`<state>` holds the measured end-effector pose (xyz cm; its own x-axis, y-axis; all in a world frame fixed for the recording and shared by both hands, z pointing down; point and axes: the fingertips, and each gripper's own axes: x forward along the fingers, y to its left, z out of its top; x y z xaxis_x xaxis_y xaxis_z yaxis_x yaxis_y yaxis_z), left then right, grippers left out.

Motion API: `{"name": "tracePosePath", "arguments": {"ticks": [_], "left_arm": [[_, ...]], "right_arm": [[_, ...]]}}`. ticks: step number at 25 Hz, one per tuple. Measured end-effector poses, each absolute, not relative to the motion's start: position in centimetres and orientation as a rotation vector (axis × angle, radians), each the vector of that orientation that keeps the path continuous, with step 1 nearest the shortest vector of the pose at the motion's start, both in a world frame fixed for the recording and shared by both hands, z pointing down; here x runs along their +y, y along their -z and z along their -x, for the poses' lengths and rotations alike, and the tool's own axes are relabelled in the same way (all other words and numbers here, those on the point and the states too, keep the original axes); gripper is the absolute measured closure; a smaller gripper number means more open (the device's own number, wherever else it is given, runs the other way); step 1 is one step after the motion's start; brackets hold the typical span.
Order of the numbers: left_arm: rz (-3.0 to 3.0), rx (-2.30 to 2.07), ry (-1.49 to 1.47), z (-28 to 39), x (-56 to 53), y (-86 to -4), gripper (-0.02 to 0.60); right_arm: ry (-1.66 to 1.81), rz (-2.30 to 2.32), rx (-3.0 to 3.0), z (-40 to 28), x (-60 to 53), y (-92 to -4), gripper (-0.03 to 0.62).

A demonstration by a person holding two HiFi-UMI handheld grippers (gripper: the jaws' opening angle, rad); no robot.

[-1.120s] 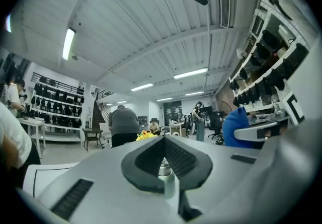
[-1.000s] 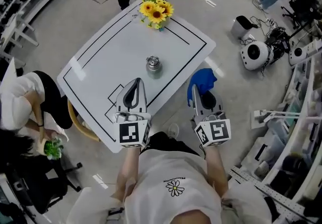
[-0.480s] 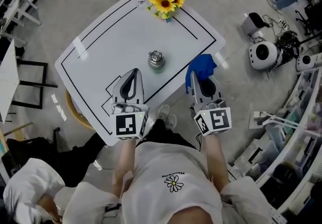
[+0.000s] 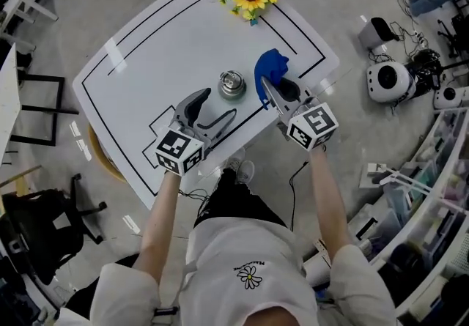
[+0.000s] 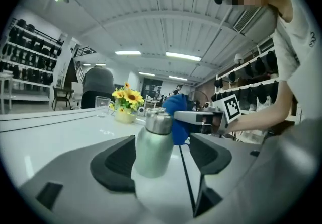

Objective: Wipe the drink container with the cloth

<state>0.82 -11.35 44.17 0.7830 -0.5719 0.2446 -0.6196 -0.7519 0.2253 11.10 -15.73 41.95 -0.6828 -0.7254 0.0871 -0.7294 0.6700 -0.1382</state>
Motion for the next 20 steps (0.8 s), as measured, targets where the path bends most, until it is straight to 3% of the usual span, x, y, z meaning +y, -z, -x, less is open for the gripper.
{"name": "tracePosePath", "arguments": {"ticks": [20], "left_arm": [[-2.710, -0.752, -0.312, -2.8, -13.1, -48.1, 0.221]], "right_arm": [[-0.496, -1.079, -2.837, -7.8, -16.8, -46.8, 0.553]]}}
